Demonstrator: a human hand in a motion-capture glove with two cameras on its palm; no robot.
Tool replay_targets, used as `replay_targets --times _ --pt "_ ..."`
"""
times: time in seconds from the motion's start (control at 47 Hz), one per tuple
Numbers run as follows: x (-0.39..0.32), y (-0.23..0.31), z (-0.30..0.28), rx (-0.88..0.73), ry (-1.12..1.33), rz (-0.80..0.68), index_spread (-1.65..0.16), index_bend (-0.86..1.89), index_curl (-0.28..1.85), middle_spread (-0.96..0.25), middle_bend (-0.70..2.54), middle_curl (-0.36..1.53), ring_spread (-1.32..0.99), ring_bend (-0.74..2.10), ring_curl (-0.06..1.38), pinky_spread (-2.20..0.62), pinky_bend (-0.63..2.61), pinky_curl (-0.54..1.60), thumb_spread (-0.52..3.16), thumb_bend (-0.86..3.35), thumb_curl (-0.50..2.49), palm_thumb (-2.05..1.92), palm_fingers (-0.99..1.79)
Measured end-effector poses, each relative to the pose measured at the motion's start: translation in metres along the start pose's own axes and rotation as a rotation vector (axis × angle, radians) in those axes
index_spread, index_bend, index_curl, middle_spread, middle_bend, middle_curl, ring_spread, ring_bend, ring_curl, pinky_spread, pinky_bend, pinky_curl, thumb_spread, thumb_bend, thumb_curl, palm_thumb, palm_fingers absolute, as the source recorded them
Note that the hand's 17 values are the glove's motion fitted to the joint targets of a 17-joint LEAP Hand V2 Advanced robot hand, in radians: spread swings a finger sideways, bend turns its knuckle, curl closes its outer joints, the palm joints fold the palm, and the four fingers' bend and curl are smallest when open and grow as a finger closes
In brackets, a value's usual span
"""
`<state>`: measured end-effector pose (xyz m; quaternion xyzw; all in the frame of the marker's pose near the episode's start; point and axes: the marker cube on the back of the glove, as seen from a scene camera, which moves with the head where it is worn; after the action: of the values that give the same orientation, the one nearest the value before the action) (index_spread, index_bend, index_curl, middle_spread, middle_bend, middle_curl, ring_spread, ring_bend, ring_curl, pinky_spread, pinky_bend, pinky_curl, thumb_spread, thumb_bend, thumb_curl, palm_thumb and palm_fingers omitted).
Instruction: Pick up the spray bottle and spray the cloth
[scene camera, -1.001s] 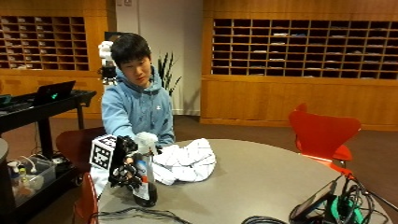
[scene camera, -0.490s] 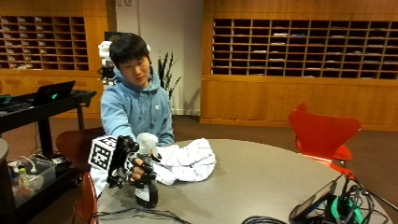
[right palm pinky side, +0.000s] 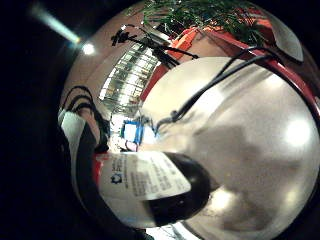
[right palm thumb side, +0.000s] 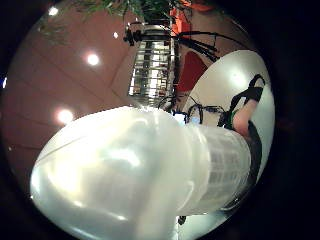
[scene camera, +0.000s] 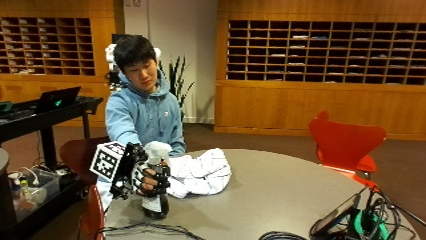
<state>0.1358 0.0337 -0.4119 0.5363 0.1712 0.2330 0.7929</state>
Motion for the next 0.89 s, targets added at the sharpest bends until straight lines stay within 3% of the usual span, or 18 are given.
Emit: replay_targets --times 0.277,0.405,0.703,0.894 --pt "-0.032 0.0 -0.007 -0.077 0.14 -0.189 -0.21 0.35 0.5 -0.17 0.48 0.47 -0.19 0.52 0.42 -0.25 0.34 0.39 0.27 -0.04 0.67 0.98 1.39" --pt "-0.066 0.002 -0.009 -0.18 0.276 -0.375 -0.2 0.36 0.5 -0.17 0.49 0.47 -0.19 0.53 0.42 -0.25 0.35 0.39 0.24 -0.04 0.69 0.97 1.4" --pt "-0.146 0.042 -0.019 -0.591 0.727 -0.76 -0.2 0.38 0.51 -0.17 0.5 0.46 -0.19 0.54 0.43 -0.26 0.36 0.39 0.19 -0.04 0.72 0.96 1.4" --pt "-0.179 0.064 -0.019 -0.605 1.035 -1.002 -0.2 0.39 0.51 -0.17 0.51 0.46 -0.19 0.54 0.43 -0.27 0.36 0.39 0.17 -0.04 0.73 0.95 1.4"
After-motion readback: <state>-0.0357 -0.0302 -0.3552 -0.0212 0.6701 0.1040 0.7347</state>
